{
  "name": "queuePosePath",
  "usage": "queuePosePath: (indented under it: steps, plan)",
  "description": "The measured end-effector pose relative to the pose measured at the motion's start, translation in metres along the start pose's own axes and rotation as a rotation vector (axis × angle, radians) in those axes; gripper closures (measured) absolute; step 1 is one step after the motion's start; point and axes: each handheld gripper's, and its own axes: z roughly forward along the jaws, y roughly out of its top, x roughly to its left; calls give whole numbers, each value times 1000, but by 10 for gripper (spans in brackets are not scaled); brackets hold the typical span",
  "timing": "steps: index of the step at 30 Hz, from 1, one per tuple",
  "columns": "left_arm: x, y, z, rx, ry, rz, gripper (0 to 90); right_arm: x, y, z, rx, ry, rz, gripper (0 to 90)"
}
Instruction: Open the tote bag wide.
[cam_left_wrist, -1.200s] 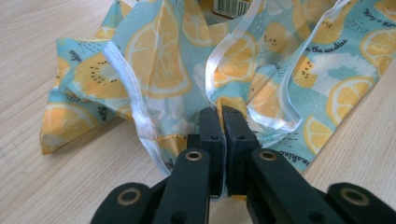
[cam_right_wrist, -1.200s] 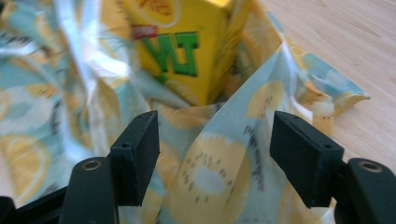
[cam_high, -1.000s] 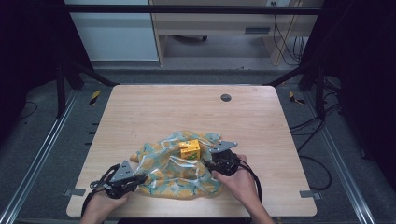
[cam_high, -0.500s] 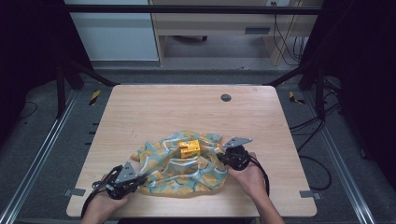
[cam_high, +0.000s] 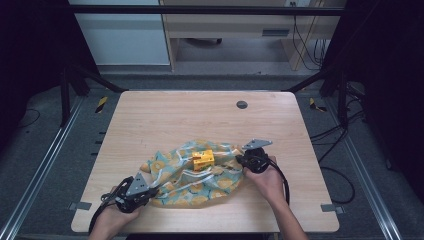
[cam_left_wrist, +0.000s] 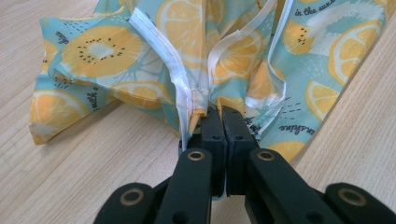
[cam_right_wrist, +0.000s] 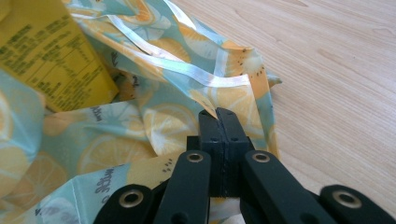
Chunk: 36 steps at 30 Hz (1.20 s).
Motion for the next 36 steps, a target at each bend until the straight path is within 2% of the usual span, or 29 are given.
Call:
queuePosePath:
  steps: [10, 17, 22, 24, 26, 27, 29, 30, 31, 33, 36]
  plan:
    - [-4, 2, 4, -8, -16, -16, 892, -10, 12, 5, 12, -24, -25, 900]
    - [-10, 5, 8, -8, -40, -14, 892, -16, 17, 10, 24, -38, -25, 900]
    - [-11, 5, 9, -9, -34, -11, 889, -18, 18, 13, 27, -38, -14, 900]
    - [-11, 6, 7, -30, -21, -16, 864, -17, 19, 11, 18, -32, -10, 838]
    - [-11, 6, 3, -58, -11, -20, 764, -15, 22, 2, -17, -51, -3, 684]
    - [-11, 7, 1, -74, 0, -26, 764, -15, 22, 2, -17, -51, -3, 684]
    - [-11, 8, -6, -107, 18, -31, 695, -13, 26, -7, -46, -52, -8, 572]
    - [-11, 9, -11, -151, 21, -45, 654, -9, 30, -18, -72, -63, -18, 506]
    - [-11, 9, -11, -151, 21, -45, 628, -9, 30, -18, -72, -63, -18, 506]
    - [-11, 13, -18, -180, 30, -46, 594, -7, 34, -28, -101, -61, -25, 442]
    - [-10, 20, -28, -236, 26, -73, 539, -4, 41, -44, -135, -61, -20, 387]
